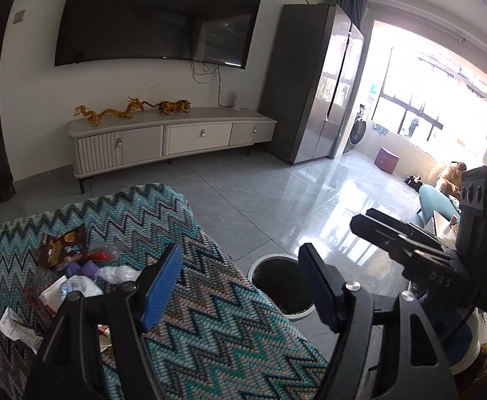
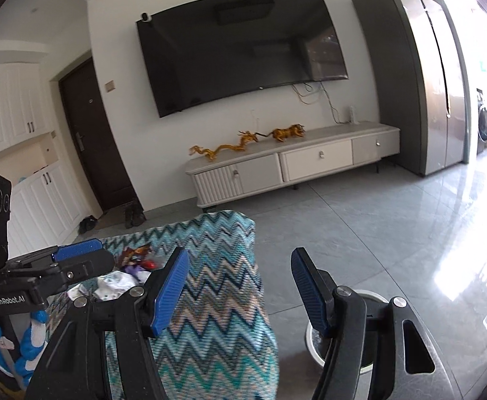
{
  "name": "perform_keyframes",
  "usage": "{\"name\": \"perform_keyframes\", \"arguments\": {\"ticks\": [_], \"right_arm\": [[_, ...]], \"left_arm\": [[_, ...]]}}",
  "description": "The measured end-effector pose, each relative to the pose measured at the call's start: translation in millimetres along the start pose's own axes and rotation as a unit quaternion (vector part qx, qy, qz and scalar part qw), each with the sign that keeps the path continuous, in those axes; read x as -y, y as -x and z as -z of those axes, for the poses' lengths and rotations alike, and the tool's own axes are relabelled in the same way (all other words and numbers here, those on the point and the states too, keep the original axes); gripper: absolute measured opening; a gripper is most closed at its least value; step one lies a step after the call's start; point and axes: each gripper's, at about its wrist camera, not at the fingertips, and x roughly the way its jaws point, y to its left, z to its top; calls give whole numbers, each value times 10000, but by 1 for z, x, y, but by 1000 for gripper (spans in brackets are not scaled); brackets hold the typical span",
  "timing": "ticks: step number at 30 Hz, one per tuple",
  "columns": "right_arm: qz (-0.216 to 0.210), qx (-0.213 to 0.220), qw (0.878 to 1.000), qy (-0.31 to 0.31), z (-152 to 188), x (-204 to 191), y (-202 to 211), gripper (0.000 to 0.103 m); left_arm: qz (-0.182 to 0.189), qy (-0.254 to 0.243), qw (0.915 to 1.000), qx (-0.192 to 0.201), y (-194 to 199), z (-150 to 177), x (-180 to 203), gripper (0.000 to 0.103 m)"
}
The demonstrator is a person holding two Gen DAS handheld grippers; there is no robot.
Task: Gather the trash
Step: 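Grasp a blue-white carton with the left tool while the right tool grasps a white plastic bag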
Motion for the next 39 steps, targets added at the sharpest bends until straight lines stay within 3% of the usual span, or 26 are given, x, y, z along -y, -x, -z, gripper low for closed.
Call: {"name": "perform_keyframes", "arguments": {"ticks": [10, 18, 23, 29, 39], "right_arm": [[-289, -49, 9988, 401, 0, -74, -5, 62], [-544, -343, 9948, 793, 10, -132, -31, 62], [-716, -714, 9901, 970, 25, -159, -60, 62], [-949, -1409, 9809, 946, 58, -175, -112, 62], [-1216, -2213, 9621, 1034, 98, -195, -183, 62]], "left_arm": [[-647, 532, 9962, 246, 73, 45, -109, 71], [-1162, 1329, 9842, 114, 104, 92, -201, 71], [-1360, 1934, 9712, -299, 96, 123, -247, 71], [-1218, 2619, 9540, -805, 69, 151, -280, 71], [-1184, 3177, 9345, -1085, 27, 151, -305, 71]]}}
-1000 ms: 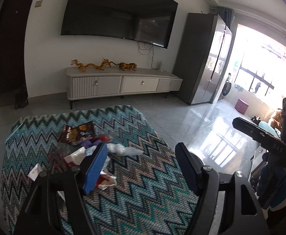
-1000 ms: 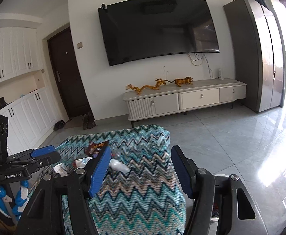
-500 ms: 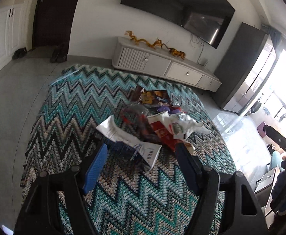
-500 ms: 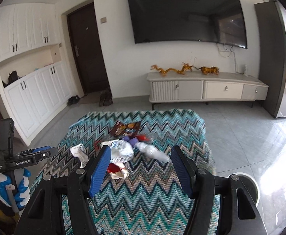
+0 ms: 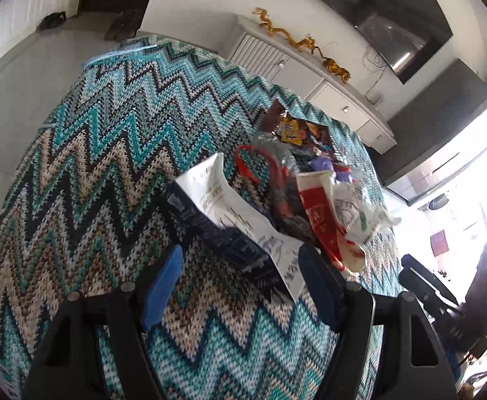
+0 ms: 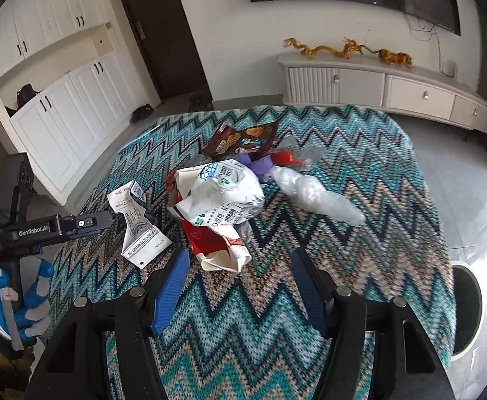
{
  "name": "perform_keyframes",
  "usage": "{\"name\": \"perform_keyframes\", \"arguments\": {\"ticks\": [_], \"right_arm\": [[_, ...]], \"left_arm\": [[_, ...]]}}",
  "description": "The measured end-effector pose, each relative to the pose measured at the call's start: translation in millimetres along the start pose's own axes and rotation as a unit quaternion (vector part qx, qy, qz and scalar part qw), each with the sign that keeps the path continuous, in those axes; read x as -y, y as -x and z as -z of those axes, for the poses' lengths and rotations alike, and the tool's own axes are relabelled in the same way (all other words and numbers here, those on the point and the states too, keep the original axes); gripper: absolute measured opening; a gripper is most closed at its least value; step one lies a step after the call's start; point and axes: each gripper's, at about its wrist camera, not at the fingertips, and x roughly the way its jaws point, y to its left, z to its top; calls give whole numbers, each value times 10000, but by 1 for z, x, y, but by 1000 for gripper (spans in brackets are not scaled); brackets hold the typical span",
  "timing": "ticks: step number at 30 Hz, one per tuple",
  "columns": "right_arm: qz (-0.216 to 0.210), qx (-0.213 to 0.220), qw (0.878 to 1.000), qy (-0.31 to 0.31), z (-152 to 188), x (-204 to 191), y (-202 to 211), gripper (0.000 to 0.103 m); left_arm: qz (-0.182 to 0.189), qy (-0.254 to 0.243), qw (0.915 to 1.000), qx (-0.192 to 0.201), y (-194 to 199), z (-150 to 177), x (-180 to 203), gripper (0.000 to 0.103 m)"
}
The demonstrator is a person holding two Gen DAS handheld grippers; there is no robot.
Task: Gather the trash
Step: 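Grasp a blue-white carton with the left tool while the right tool grasps a white plastic bag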
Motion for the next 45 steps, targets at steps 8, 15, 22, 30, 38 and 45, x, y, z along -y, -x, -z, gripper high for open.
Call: {"name": "perform_keyframes", "arguments": {"ticks": [8, 15, 22, 30, 38, 45], "right_arm": [[-561, 45, 9984, -90, -33, -3, -30, 62], [-812, -101, 9956, -455, -43, 10, -62, 62], [-1141, -97, 9915, -613, -36, 22, -66, 49], [-1175, -55, 9907, -678, -24, 28, -52, 39], [-1143, 91, 9913, -639, -16, 25, -30, 35], [-1150, 257, 9909, -658, -7, 21, -4, 35]], "left_arm": [[-292, 403, 9986, -197, -28, -18, -4, 71], [-656, 454, 9964, -273, -46, -25, 1, 71], [-783, 422, 9960, -112, -47, -24, 3, 61], [-330, 772, 9965, -52, -39, -19, -13, 40], [59, 856, 9963, 54, -19, -11, -16, 30], [214, 653, 9974, 200, -1, 0, -8, 29]]}}
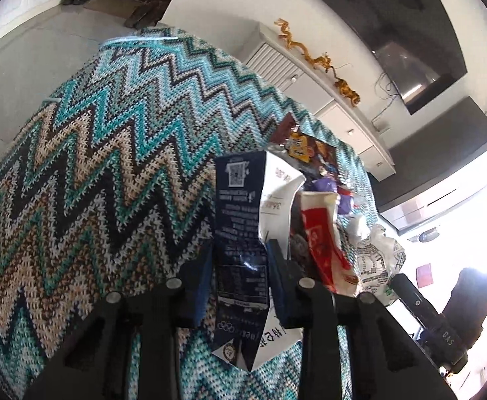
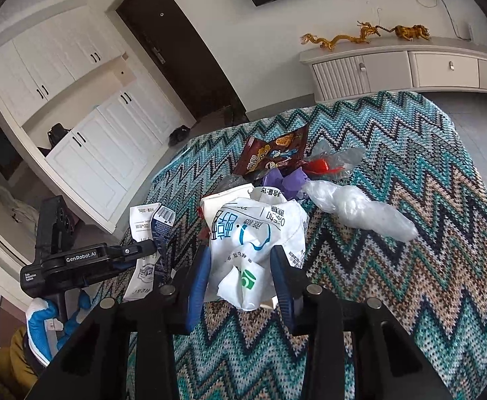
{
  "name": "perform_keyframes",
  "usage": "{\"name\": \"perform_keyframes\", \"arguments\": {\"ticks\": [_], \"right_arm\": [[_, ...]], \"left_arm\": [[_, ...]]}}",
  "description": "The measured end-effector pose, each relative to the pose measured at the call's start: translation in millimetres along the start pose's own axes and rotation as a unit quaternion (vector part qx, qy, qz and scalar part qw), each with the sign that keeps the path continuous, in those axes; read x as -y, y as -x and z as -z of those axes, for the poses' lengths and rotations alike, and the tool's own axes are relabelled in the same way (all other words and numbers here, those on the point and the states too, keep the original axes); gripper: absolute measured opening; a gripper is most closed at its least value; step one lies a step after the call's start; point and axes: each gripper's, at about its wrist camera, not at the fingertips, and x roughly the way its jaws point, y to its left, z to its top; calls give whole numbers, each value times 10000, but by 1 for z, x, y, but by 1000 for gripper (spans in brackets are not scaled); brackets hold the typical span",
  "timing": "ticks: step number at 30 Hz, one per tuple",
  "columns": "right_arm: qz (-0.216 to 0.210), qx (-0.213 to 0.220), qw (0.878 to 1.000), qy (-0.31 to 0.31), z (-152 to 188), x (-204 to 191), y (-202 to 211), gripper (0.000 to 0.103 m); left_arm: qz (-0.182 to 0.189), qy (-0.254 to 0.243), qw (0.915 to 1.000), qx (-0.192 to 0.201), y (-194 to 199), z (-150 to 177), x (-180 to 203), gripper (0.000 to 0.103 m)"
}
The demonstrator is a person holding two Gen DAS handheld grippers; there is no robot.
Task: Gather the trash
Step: 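Grasp a blue-white carton with the left tool while the right tool grasps a white plastic bag, then carry both items over the bin and open both tools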
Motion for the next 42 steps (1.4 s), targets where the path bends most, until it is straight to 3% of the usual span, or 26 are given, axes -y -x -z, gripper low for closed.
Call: {"name": "perform_keyframes", "arguments": {"ticks": [10, 16, 21, 31, 38, 42], "right_arm": [[103, 327, 9994, 20, 12, 3, 42, 35], [146, 768, 9969, -125, 14, 21, 86, 35], [373, 1199, 9914, -362, 21, 55, 135, 35], [981, 1762, 9734, -1086, 52, 153, 217, 35], [1177, 1911, 9571, -1833, 73, 237, 238, 35], [1221, 1875, 9488, -2230, 88, 281, 239, 35]], "left_arm": [[315, -429, 9983, 240, 39, 11, 34, 29], [624, -985, 9928, 279, 54, 15, 88, 29], [866, -1467, 9854, 40, 41, 21, 149, 29], [1239, -2475, 9589, -630, -27, 61, 294, 29], [1322, -2767, 9435, -1258, -114, 97, 381, 29], [1111, -3014, 9342, -1550, -173, 122, 421, 29]]}}
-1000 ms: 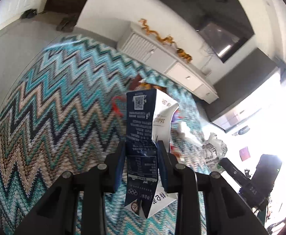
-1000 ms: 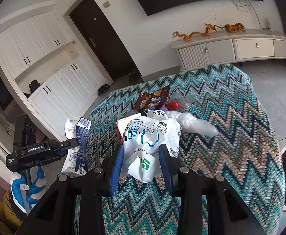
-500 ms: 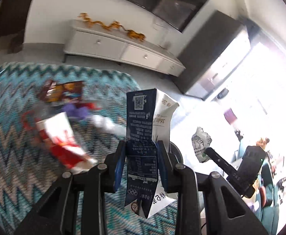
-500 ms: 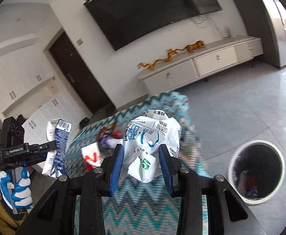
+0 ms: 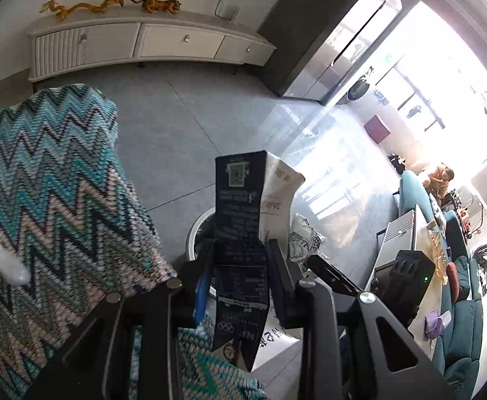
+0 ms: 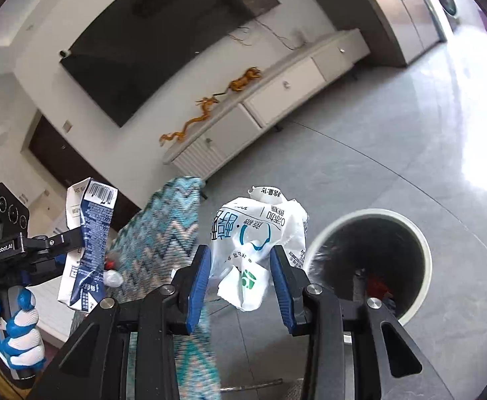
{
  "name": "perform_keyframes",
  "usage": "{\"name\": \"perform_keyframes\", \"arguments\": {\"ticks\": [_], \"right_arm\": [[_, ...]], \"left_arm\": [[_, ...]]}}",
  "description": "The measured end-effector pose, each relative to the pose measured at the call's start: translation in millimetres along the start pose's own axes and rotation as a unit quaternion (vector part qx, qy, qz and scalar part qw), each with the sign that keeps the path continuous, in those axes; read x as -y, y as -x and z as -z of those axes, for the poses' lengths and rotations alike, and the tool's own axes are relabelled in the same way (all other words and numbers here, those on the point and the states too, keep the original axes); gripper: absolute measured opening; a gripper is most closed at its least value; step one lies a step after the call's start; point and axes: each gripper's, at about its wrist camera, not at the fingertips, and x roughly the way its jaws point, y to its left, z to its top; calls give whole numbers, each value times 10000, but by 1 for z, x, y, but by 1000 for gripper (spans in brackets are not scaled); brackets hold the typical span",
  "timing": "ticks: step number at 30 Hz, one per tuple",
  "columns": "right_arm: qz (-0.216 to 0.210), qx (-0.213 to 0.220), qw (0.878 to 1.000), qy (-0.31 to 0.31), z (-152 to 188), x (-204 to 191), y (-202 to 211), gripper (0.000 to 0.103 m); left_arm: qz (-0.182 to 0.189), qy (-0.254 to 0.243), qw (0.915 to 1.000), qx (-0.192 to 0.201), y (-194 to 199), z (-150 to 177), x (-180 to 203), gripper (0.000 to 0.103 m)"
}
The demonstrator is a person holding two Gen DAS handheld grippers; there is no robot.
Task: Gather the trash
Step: 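Carry both items over the bin and open both tools, then move both tools back toward the table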
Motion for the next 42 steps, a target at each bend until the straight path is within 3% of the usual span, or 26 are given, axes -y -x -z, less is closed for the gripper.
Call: {"name": "perform_keyframes", "arguments": {"ticks": [9, 16, 19, 23, 28, 35, 42], "right_arm": [[159, -186, 9964, -814, -4, 89, -38, 35], [344, -308, 9921, -1166, -2, 123, -58, 45], [440, -320, 9914, -1192, 1, 126, -56, 52], [515, -300, 9910, -1199, 0, 122, -52, 54], [575, -243, 9934, -961, 0, 101, -35, 54], [817, -66, 9963, -255, 3, 46, 3, 54], [823, 207, 9960, 294, 7, -11, 38, 54]], "left_arm": [[-231, -192, 9979, -582, -129, -26, 25, 29], [-61, -165, 9968, -782, -173, -28, 28, 35], [-38, -271, 9972, -699, -163, -24, 32, 54], [26, -391, 9973, -621, -148, -23, 42, 54], [-204, -738, 9967, -273, -106, -13, 48, 54], [-440, -943, 9942, 280, -33, 10, 47, 54], [-476, -1064, 9917, 542, 40, 33, 34, 54]]}}
